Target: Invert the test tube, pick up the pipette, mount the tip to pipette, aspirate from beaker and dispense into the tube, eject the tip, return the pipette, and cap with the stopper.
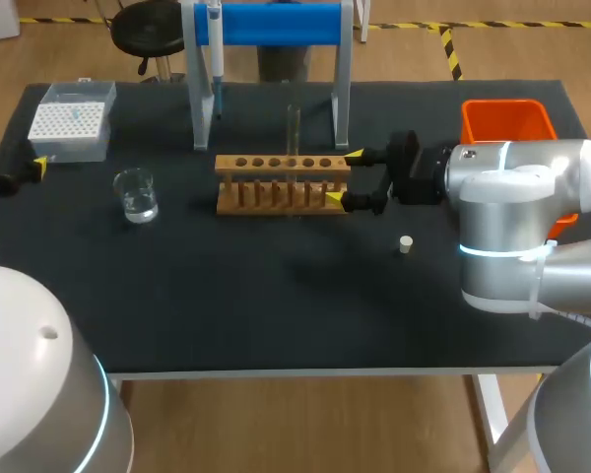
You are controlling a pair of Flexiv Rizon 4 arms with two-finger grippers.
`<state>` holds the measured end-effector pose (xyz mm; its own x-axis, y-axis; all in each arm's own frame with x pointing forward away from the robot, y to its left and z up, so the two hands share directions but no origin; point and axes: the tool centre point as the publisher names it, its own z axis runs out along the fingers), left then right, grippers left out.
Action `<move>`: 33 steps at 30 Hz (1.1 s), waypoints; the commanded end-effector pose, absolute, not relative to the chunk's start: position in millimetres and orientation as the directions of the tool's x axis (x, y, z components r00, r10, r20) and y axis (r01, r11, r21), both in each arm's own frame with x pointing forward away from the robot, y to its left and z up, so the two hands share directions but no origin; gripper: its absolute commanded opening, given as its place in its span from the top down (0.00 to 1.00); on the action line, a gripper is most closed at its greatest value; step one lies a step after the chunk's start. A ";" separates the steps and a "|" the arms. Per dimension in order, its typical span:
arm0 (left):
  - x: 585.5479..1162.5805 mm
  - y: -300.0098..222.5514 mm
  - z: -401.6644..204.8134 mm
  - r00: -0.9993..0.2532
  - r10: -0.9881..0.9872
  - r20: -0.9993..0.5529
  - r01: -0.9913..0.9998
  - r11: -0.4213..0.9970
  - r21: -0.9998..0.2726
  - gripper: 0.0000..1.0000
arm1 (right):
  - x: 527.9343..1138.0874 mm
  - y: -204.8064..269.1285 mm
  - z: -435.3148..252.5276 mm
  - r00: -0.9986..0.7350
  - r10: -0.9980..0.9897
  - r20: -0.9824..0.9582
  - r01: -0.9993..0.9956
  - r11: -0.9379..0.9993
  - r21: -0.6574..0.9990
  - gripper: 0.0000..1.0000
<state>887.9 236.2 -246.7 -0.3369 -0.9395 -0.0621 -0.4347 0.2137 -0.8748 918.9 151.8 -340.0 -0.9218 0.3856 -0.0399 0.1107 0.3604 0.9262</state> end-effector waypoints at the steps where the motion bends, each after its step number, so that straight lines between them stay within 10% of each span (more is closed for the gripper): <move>1: 930.5 230.1 -270.6 -0.321 -0.945 -0.065 -0.437 0.209 -0.875 0.00 | 918.5 151.8 -340.2 -0.921 0.387 -0.041 0.110 0.360 0.926 0.00; 33: 1065.5 241.1 -331.3 -0.312 -0.950 -0.025 -0.433 0.166 -0.886 0.00 | 918.5 151.8 -340.2 -0.921 0.387 -0.041 0.110 0.360 0.926 0.00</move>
